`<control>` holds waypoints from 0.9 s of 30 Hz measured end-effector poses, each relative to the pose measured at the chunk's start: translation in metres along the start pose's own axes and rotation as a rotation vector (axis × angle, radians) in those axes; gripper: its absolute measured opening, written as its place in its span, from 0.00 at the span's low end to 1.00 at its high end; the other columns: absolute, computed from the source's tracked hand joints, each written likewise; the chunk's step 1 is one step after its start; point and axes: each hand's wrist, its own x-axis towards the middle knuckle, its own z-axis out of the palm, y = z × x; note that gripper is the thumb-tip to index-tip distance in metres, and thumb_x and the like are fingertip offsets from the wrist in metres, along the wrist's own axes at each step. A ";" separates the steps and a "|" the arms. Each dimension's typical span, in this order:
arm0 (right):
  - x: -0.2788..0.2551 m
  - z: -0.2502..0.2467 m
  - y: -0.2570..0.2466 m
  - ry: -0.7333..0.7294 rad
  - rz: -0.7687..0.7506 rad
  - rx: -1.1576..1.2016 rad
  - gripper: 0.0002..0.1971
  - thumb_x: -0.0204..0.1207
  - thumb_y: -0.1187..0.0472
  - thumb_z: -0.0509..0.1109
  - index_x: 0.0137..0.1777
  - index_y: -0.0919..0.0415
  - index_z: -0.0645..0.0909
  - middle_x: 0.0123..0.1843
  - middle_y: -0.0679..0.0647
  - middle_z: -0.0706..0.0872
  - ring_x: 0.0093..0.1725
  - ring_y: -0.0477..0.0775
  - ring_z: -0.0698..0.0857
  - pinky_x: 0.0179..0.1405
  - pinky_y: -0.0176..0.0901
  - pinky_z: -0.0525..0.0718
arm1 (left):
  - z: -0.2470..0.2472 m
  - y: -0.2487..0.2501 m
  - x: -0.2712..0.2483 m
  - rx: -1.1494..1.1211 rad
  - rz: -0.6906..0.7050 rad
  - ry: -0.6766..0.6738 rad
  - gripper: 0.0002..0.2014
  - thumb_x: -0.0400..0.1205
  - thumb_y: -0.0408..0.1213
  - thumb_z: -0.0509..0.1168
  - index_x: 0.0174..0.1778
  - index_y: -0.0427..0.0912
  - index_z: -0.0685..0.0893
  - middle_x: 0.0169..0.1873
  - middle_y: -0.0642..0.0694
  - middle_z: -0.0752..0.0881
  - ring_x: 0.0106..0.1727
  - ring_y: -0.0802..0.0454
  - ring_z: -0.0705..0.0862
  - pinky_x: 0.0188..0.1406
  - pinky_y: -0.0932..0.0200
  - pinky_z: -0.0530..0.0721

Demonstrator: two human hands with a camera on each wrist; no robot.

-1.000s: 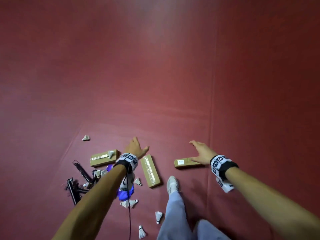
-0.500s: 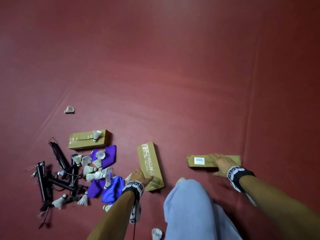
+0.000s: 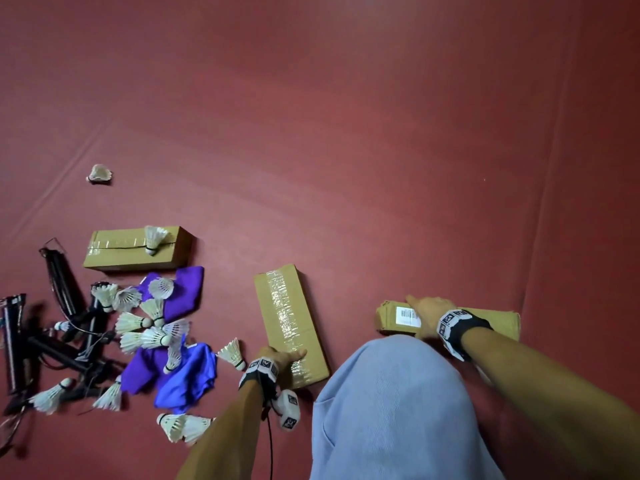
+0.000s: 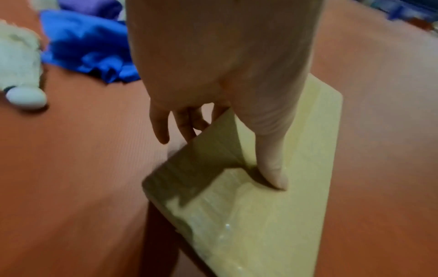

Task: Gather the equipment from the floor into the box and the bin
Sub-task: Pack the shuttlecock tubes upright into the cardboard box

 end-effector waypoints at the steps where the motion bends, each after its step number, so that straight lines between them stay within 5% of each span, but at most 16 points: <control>1: -0.002 -0.003 -0.001 0.009 0.007 -0.004 0.42 0.66 0.44 0.83 0.76 0.51 0.67 0.62 0.52 0.87 0.59 0.59 0.88 0.54 0.52 0.87 | 0.001 0.004 -0.006 -0.044 -0.003 -0.021 0.57 0.59 0.66 0.86 0.76 0.31 0.77 0.70 0.32 0.86 0.64 0.32 0.87 0.52 0.41 0.87; 4: -0.009 -0.017 -0.001 0.058 0.040 0.071 0.40 0.67 0.45 0.82 0.75 0.53 0.68 0.62 0.53 0.87 0.59 0.60 0.88 0.52 0.50 0.86 | 0.007 0.017 -0.017 -0.171 0.038 -0.060 0.62 0.57 0.59 0.90 0.81 0.33 0.70 0.72 0.33 0.84 0.68 0.34 0.85 0.59 0.42 0.86; 7: -0.023 -0.036 -0.005 0.117 0.069 0.202 0.40 0.67 0.46 0.82 0.75 0.53 0.66 0.62 0.56 0.87 0.57 0.62 0.88 0.47 0.48 0.82 | 0.011 0.031 -0.038 -0.218 0.052 -0.115 0.56 0.63 0.52 0.89 0.80 0.31 0.68 0.67 0.35 0.83 0.63 0.36 0.85 0.52 0.45 0.84; 10: -0.050 -0.065 -0.010 0.188 0.094 0.327 0.38 0.66 0.46 0.81 0.72 0.54 0.66 0.59 0.56 0.86 0.54 0.64 0.87 0.44 0.47 0.79 | 0.004 0.054 -0.075 -0.316 0.143 -0.115 0.52 0.58 0.47 0.91 0.74 0.27 0.77 0.59 0.36 0.89 0.50 0.42 0.90 0.45 0.49 0.89; 13: -0.092 -0.108 -0.016 0.274 0.121 0.457 0.40 0.64 0.45 0.81 0.73 0.52 0.65 0.61 0.56 0.86 0.56 0.65 0.88 0.51 0.51 0.84 | -0.022 0.078 -0.134 -0.359 0.235 -0.059 0.41 0.65 0.40 0.90 0.69 0.30 0.78 0.56 0.37 0.89 0.51 0.40 0.90 0.49 0.46 0.91; 17: -0.170 -0.187 -0.028 0.413 0.200 0.676 0.37 0.65 0.45 0.81 0.70 0.51 0.67 0.61 0.56 0.88 0.58 0.66 0.88 0.61 0.59 0.83 | -0.074 0.100 -0.232 -0.474 0.347 0.009 0.39 0.68 0.35 0.88 0.69 0.36 0.73 0.58 0.39 0.87 0.48 0.48 0.87 0.38 0.53 0.87; 20: -0.240 -0.259 -0.039 0.480 0.191 0.862 0.34 0.63 0.41 0.80 0.63 0.46 0.65 0.58 0.53 0.88 0.55 0.65 0.89 0.57 0.61 0.88 | -0.115 0.115 -0.317 -0.531 0.436 0.030 0.37 0.70 0.36 0.87 0.68 0.40 0.71 0.58 0.43 0.85 0.50 0.51 0.87 0.46 0.50 0.88; 22: -0.305 -0.321 -0.053 0.542 0.163 0.990 0.36 0.65 0.41 0.82 0.68 0.44 0.66 0.61 0.50 0.87 0.59 0.62 0.88 0.60 0.59 0.87 | -0.152 0.126 -0.393 -0.558 0.497 0.058 0.37 0.70 0.39 0.87 0.67 0.41 0.70 0.60 0.43 0.85 0.52 0.52 0.87 0.51 0.48 0.88; 24: -0.344 -0.356 -0.064 0.614 0.137 1.121 0.39 0.69 0.45 0.84 0.75 0.49 0.67 0.65 0.50 0.85 0.64 0.58 0.86 0.65 0.56 0.84 | -0.170 0.134 -0.441 -0.574 0.567 0.110 0.39 0.65 0.48 0.88 0.63 0.45 0.71 0.60 0.45 0.86 0.55 0.51 0.88 0.60 0.45 0.89; 27: -0.432 -0.421 -0.080 0.711 0.102 1.287 0.33 0.68 0.44 0.85 0.66 0.49 0.70 0.61 0.47 0.87 0.61 0.56 0.87 0.62 0.53 0.85 | -0.209 0.139 -0.539 -0.541 0.689 0.165 0.44 0.56 0.61 0.86 0.61 0.52 0.71 0.59 0.49 0.87 0.59 0.49 0.89 0.65 0.40 0.89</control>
